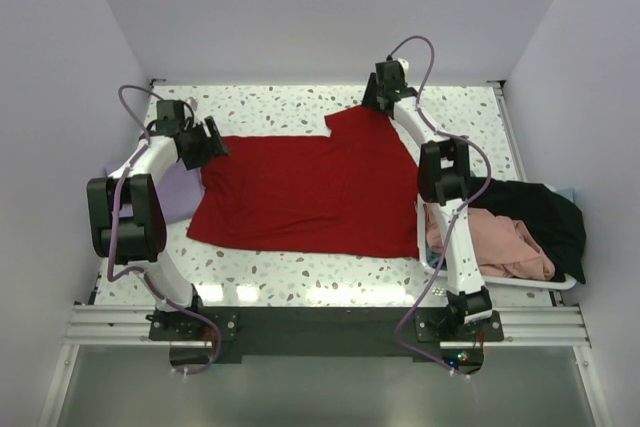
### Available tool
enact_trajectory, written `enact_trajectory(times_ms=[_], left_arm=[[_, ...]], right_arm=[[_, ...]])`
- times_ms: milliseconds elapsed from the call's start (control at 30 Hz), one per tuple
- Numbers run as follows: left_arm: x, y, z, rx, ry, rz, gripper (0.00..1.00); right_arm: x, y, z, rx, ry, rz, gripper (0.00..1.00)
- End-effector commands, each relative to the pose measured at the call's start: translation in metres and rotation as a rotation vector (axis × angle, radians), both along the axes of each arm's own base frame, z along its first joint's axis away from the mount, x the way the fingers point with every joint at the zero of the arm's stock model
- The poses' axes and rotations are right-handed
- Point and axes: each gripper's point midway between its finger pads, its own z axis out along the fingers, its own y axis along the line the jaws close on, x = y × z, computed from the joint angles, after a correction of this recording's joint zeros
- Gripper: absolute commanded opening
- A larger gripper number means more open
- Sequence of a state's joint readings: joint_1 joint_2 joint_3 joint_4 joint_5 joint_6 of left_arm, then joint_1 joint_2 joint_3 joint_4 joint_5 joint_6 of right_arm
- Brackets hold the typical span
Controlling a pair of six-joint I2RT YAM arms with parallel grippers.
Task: Fold and stack the t-shirts
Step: Fold the tshirt
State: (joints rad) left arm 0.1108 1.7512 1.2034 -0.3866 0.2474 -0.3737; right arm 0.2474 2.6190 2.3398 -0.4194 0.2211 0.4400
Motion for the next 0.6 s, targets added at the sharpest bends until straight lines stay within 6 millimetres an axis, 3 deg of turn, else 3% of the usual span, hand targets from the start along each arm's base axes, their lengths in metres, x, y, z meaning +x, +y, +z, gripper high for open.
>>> enact_trajectory(times_ms=[0, 67, 367, 567], left_arm=[[0.006, 0.001, 0.009, 0.010, -0.029, -0.031, 0.73], [0.003, 0.000, 0.007, 0.010, -0.020, -0.035, 0.73], [-0.002, -0.001, 0.006, 0.012, -0.008, -0.039, 0.73], [-0.003, -0.001, 0.007, 0.015, -0.007, -0.045, 0.73]], right_arm=[[0.037, -0.010, 0.047, -0.011, -0.193, -0.055, 0.65], [0.040, -0.013, 0.046, -0.015, -0.202, -0.068, 0.66], [0.034, -0.009, 0.007, 0.034, -0.115, -0.060, 0.64], [0.030, -0.011, -0.002, 0.026, -0.090, -0.069, 0.57]])
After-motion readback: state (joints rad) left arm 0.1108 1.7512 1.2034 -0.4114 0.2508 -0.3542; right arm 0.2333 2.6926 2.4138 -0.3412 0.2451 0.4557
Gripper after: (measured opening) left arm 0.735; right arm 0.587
